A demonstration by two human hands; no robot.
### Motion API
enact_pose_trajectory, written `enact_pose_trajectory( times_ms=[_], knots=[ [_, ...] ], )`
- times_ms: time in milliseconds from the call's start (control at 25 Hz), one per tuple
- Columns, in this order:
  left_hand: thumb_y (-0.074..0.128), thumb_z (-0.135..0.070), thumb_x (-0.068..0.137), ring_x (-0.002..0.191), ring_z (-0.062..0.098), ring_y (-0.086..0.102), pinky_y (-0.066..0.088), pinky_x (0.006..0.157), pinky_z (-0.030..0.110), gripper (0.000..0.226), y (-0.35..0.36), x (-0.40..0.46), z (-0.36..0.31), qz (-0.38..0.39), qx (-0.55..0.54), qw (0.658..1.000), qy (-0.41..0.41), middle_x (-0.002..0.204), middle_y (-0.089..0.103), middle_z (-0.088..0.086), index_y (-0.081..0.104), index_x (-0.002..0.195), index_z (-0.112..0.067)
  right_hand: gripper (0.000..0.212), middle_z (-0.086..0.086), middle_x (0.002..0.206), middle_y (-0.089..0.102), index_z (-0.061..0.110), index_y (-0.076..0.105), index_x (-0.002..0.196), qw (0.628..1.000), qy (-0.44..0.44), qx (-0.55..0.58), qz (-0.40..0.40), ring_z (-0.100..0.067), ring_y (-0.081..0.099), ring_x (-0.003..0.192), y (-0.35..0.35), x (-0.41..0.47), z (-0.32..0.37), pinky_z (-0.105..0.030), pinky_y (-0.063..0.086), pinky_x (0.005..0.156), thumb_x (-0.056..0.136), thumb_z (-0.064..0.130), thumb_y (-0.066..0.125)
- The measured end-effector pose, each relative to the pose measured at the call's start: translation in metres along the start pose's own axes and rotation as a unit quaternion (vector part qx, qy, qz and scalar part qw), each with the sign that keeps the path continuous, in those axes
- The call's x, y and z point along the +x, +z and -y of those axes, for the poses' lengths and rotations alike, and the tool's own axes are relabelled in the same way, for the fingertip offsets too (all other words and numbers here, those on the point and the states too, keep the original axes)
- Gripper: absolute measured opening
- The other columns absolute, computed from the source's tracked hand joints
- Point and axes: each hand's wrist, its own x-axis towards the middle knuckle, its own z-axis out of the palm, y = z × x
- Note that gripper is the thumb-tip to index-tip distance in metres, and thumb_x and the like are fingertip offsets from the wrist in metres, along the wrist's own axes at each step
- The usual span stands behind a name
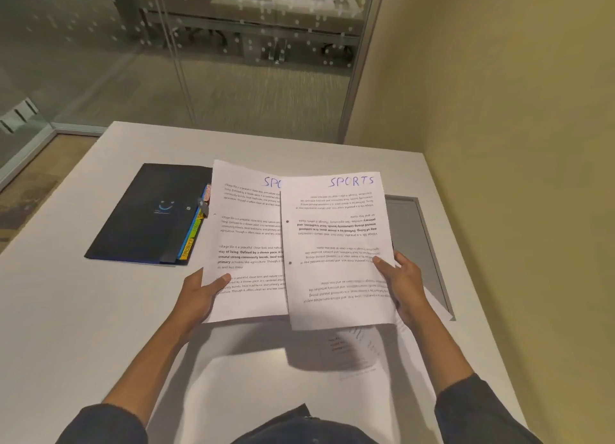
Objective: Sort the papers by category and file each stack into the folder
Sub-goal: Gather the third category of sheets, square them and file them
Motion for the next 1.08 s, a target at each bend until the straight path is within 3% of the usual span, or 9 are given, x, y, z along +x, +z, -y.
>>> enact_pose_trajectory(
  times_ms=[80, 480, 600, 720, 800, 920, 1080],
  knots=[
    [0.061, -0.012, 0.093, 0.1, 0.017, 0.067, 0.05, 0.092, 0.037, 0.026, 0.01, -0.004, -0.002, 0.003, 0.002, 1.0, 0.002, 0.104, 0.07, -0.011, 0.061, 0.117, -0.021, 0.051, -0.009, 0.112, 0.073, 0.009, 0.054, 0.136, 1.0, 0.004, 0.024, 0.007, -0.029, 0.072, 0.1, -0.006, 0.002, 0.005, -0.049, 0.055, 0.092, 0.088, 0.012, 0.071],
    [0.06, -0.015, 0.094, 0.097, 0.013, 0.07, 0.055, 0.082, 0.032, 0.022, 0.059, -0.026, -0.021, 0.088, 0.005, 0.996, 0.014, 0.103, 0.073, -0.014, 0.064, 0.106, -0.033, 0.024, -0.004, 0.111, 0.074, 0.015, 0.066, 0.114, 0.998, -0.039, -0.039, 0.038, -0.018, 0.072, 0.096, 0.022, -0.016, 0.0, -0.033, 0.058, 0.082, 0.091, 0.009, 0.068],
    [0.06, -0.015, 0.093, 0.098, 0.013, 0.07, 0.055, 0.083, 0.034, 0.023, 0.065, -0.03, -0.029, 0.103, -0.013, 0.994, 0.021, 0.105, 0.073, -0.012, 0.065, 0.106, -0.033, 0.027, 0.004, 0.112, 0.072, 0.021, 0.062, 0.121, 0.997, -0.039, -0.037, 0.055, -0.013, 0.07, 0.1, 0.03, -0.02, -0.001, -0.027, 0.058, 0.079, 0.095, 0.019, 0.064],
    [0.061, -0.014, 0.092, 0.105, 0.017, 0.067, 0.054, 0.088, 0.037, 0.026, 0.067, -0.033, -0.033, 0.11, -0.023, 0.993, 0.025, 0.112, 0.071, -0.008, 0.064, 0.115, -0.028, 0.031, 0.001, 0.114, 0.072, 0.019, 0.06, 0.126, 0.997, -0.027, -0.013, 0.066, -0.017, 0.071, 0.102, 0.034, -0.019, 0.002, -0.037, 0.058, 0.088, 0.095, 0.02, 0.063],
    [0.058, -0.01, 0.093, 0.103, 0.018, 0.068, 0.056, 0.081, 0.032, 0.026, 0.069, -0.036, -0.036, 0.121, -0.033, 0.992, 0.02, 0.109, 0.072, -0.007, 0.064, 0.113, -0.026, 0.037, -0.003, 0.115, 0.073, 0.015, 0.06, 0.129, 0.997, -0.014, 0.002, 0.071, -0.022, 0.07, 0.103, 0.035, -0.019, 0.004, -0.045, 0.055, 0.094, 0.092, 0.017, 0.067],
    [0.058, -0.01, 0.094, 0.1, 0.02, 0.07, 0.057, 0.074, 0.031, 0.026, 0.07, -0.041, -0.041, 0.157, -0.033, 0.987, 0.03, 0.109, 0.073, -0.002, 0.065, 0.113, -0.026, 0.032, -0.009, 0.109, 0.074, 0.01, 0.065, 0.121, 0.996, 0.001, 0.033, 0.085, -0.029, 0.072, 0.099, 0.034, -0.023, 0.01, -0.044, 0.058, 0.085, 0.09, 0.01, 0.068],
    [0.059, -0.034, 0.086, 0.109, 0.021, 0.066, 0.054, 0.088, 0.041, 0.036, 0.07, -0.041, -0.043, 0.184, -0.023, 0.982, 0.048, 0.119, 0.069, -0.005, 0.061, 0.122, -0.033, 0.031, -0.011, 0.107, 0.074, 0.007, 0.066, 0.119, 0.995, -0.008, 0.053, 0.079, -0.03, 0.072, 0.097, 0.032, -0.026, 0.013, -0.044, 0.059, 0.083, 0.088, 0.005, 0.069]
  ],
)
